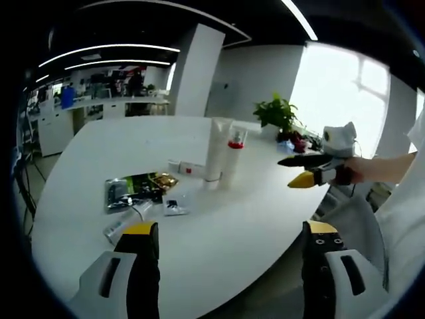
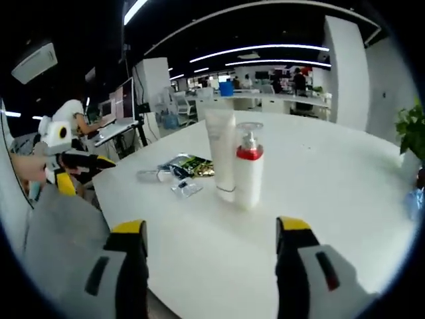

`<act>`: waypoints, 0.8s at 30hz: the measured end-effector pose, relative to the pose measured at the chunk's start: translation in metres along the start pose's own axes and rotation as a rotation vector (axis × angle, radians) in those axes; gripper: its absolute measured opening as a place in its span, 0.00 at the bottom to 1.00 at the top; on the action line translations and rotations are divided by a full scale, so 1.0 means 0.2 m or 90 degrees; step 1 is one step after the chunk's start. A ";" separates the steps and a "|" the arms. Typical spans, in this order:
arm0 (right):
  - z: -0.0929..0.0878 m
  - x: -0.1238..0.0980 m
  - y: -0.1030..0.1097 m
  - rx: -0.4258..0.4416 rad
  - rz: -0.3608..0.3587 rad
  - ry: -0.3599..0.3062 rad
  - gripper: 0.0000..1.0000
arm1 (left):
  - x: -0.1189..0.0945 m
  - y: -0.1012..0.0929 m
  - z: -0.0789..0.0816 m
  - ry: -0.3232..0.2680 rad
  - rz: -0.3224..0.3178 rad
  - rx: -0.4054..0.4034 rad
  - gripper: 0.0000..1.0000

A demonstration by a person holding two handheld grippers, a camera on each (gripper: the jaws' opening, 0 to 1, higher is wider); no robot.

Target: Arrange the skincare products in the storage area until every visible bottle or jar stands upright without overlapping.

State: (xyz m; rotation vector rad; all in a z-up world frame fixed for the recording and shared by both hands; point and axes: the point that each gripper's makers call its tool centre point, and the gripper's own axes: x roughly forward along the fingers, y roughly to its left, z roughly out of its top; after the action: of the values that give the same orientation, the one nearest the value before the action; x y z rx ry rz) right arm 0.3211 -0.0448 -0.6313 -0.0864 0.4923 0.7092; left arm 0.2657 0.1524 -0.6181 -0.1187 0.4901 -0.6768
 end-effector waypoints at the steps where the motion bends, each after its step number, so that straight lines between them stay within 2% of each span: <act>1: 0.00 0.00 0.01 0.000 0.000 0.001 0.81 | 0.00 0.00 0.00 0.000 0.000 0.000 0.87; 5: 0.00 -0.04 0.04 0.008 -0.006 -0.005 0.84 | 0.00 0.00 0.00 0.000 0.003 0.001 0.87; 9: 0.01 -0.09 0.03 0.036 -0.034 -0.023 0.88 | 0.00 0.02 0.00 -0.003 0.011 0.001 0.88; 16: -0.01 -0.15 0.03 0.060 -0.056 -0.034 0.91 | 0.00 0.02 0.00 -0.004 0.016 0.002 0.88; 20: -0.02 -0.19 0.03 0.077 -0.076 -0.045 0.99 | -0.01 0.03 0.01 -0.005 0.020 0.002 0.89; 24: -0.03 -0.20 0.03 0.081 -0.079 -0.047 1.00 | -0.01 0.03 0.01 -0.006 0.026 0.003 0.90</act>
State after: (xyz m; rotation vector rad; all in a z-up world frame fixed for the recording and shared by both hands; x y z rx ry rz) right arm 0.2878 -0.0662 -0.6177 0.0273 0.4564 0.5560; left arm 0.2692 0.1583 -0.6182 -0.1078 0.4809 -0.6366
